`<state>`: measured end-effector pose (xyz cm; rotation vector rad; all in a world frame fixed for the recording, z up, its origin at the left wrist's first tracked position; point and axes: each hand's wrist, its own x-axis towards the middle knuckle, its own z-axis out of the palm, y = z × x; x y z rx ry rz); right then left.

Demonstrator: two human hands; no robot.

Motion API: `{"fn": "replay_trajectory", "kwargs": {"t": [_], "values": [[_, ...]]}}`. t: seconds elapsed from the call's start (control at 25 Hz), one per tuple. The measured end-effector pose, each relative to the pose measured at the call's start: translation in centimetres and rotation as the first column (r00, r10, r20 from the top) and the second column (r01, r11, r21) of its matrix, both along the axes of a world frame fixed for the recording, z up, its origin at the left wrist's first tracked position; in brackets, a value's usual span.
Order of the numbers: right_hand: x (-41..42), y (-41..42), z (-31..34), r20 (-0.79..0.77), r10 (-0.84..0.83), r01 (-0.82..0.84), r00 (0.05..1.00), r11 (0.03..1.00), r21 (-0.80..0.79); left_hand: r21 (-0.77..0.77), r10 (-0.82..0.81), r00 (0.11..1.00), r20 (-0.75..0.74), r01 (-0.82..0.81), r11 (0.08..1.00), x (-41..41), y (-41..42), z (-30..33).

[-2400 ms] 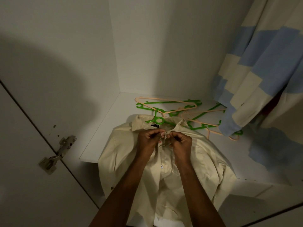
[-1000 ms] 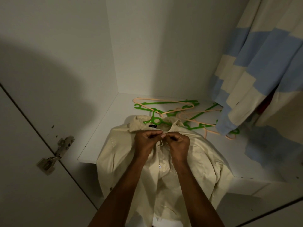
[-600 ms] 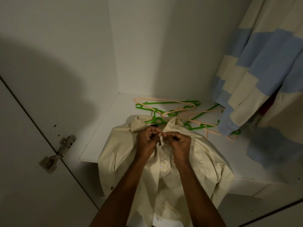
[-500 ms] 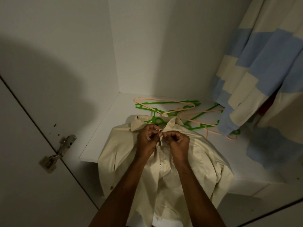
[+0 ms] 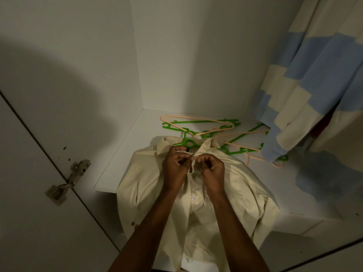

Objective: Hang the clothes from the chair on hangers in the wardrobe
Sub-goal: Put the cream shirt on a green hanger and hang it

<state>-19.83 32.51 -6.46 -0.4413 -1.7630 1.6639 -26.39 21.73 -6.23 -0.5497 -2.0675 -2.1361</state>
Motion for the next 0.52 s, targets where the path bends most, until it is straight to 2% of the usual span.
{"fn": "replay_trajectory", "kwargs": {"t": [0.12, 0.2, 0.28, 0.36, 0.44, 0.52], "values": [[-0.1, -0.2, -0.1, 0.038, -0.176, 0.174, 0.984, 0.984, 0.042, 0.002, 0.289, 0.957, -0.038, -0.289, 0.957, 0.3, -0.4, 0.2], [-0.1, -0.2, 0.6, 0.031, -0.317, 0.312, 0.948, 0.944, 0.112, 0.048, 0.462, 0.887, 0.03, -0.463, 0.885, -0.1, -0.9, 0.0], [-0.3, 0.3, 1.9, 0.007, -0.429, 0.418, 0.903, 0.883, 0.216, 0.054, 0.498, 0.854, 0.147, -0.51, 0.858, -0.9, -1.1, -0.4], [-1.4, 1.3, 3.4, 0.033, -0.46, 0.438, 0.887, 0.864, 0.248, 0.056, 0.471, 0.858, 0.205, -0.491, 0.869, -1.9, -1.2, -1.2], [-3.0, 2.4, 4.7, 0.203, -0.457, 0.41, 0.866, 0.881, 0.235, 0.095, 0.453, 0.855, 0.254, -0.488, 0.868, -2.7, -1.2, -1.4], [-4.2, 2.9, 4.8, 0.426, -0.445, 0.378, 0.787, 0.895, 0.237, 0.143, 0.424, 0.851, 0.31, -0.483, 0.864, -3.5, -0.9, -1.0]]}}
